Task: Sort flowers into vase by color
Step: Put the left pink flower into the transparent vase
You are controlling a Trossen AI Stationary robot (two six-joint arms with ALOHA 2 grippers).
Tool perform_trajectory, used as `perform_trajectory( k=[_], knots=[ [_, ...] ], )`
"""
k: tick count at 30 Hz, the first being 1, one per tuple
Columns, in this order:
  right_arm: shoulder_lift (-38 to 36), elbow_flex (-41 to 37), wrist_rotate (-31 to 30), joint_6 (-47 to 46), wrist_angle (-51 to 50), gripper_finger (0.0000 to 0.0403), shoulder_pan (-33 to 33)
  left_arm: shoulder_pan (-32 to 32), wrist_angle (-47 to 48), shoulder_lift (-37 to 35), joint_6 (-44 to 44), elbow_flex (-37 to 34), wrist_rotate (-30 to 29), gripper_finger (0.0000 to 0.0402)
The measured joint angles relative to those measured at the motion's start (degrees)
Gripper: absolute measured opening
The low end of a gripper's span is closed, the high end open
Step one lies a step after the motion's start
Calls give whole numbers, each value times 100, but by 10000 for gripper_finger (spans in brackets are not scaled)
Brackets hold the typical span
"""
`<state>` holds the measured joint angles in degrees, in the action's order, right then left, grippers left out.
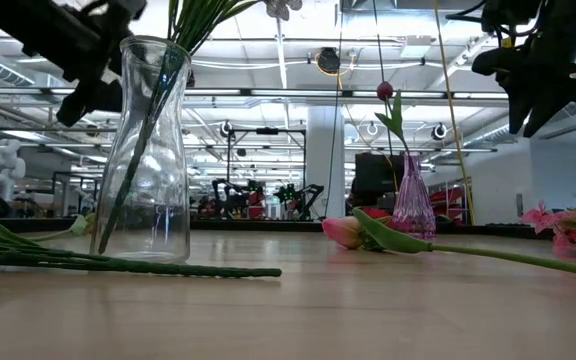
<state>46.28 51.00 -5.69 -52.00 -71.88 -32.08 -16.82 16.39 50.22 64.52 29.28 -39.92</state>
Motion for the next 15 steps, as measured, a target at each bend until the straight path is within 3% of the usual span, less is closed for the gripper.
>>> perform_trajectory(
  k=[6,15],
  knots=[
    [1,-2,-28,14,32,93,0,761,1737,0,1019,385,857,159],
    [49,-2,-193,62,259,93,0,2387,3741,1,1031,893,2130,159]
  ],
)
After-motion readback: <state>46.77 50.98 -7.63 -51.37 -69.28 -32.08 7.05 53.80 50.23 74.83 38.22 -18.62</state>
